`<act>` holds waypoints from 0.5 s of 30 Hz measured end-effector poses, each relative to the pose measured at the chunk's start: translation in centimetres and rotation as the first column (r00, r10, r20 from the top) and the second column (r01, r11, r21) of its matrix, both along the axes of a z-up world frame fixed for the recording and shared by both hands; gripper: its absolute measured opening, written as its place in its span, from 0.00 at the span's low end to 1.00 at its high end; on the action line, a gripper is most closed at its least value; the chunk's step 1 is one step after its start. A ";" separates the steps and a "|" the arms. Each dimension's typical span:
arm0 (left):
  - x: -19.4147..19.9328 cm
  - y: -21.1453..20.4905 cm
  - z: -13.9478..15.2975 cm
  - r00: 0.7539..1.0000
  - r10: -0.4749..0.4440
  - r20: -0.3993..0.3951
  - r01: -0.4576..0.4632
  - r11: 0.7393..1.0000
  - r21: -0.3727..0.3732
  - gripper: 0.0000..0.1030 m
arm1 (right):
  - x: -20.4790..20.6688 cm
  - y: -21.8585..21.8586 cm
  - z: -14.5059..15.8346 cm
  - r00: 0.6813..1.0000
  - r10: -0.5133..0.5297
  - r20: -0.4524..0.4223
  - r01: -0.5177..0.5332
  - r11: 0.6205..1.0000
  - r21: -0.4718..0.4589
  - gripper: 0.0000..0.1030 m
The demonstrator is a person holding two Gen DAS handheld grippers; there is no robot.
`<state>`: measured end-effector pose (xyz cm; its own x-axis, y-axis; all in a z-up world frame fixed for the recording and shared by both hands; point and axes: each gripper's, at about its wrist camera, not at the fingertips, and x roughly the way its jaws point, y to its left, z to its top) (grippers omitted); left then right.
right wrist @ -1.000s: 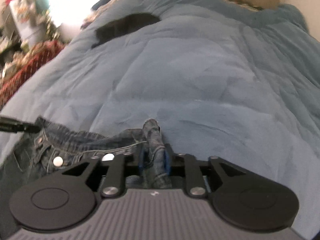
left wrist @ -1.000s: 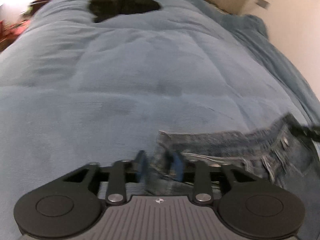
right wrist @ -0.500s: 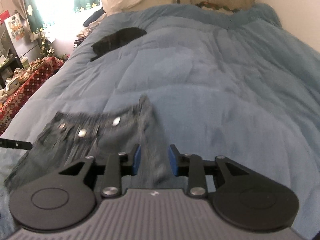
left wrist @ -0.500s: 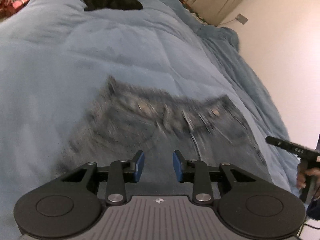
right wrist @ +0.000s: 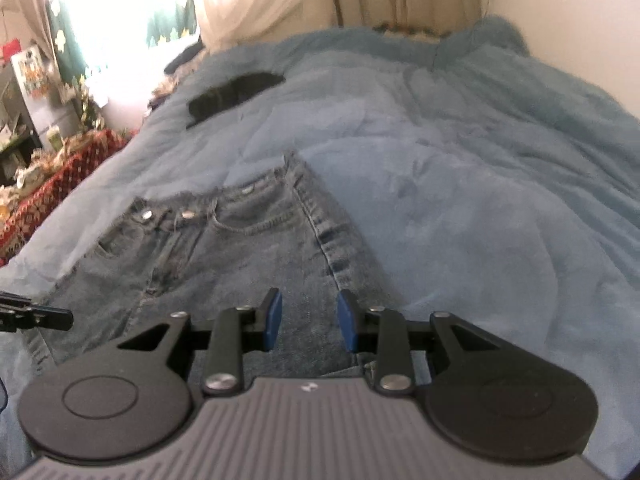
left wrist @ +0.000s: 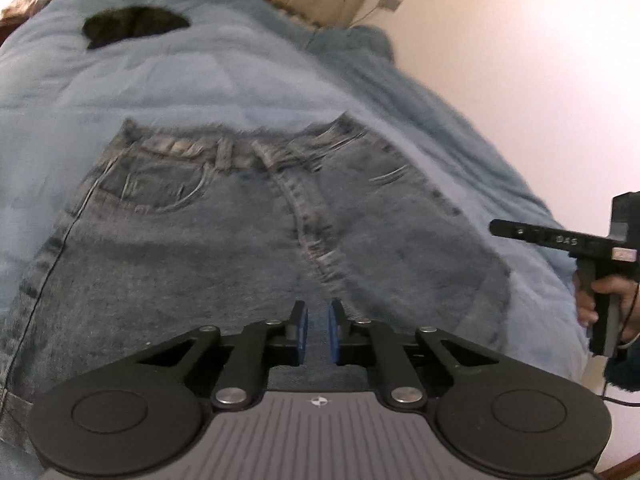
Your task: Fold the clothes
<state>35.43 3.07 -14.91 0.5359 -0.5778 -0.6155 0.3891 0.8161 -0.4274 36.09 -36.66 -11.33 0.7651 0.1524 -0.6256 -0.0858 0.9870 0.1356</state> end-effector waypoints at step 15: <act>-12.5 -2.1 3.5 0.987 0.017 0.159 -0.017 1.000 -0.001 0.10 | -14.9 1.4 2.8 0.982 0.050 0.183 -0.053 0.999 0.011 0.42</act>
<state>22.94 0.99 -11.37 0.6370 -0.5677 -0.5215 0.4383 0.8232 -0.3608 21.22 -35.25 -8.55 0.8573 0.2030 -0.4731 -0.1610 0.9786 0.1280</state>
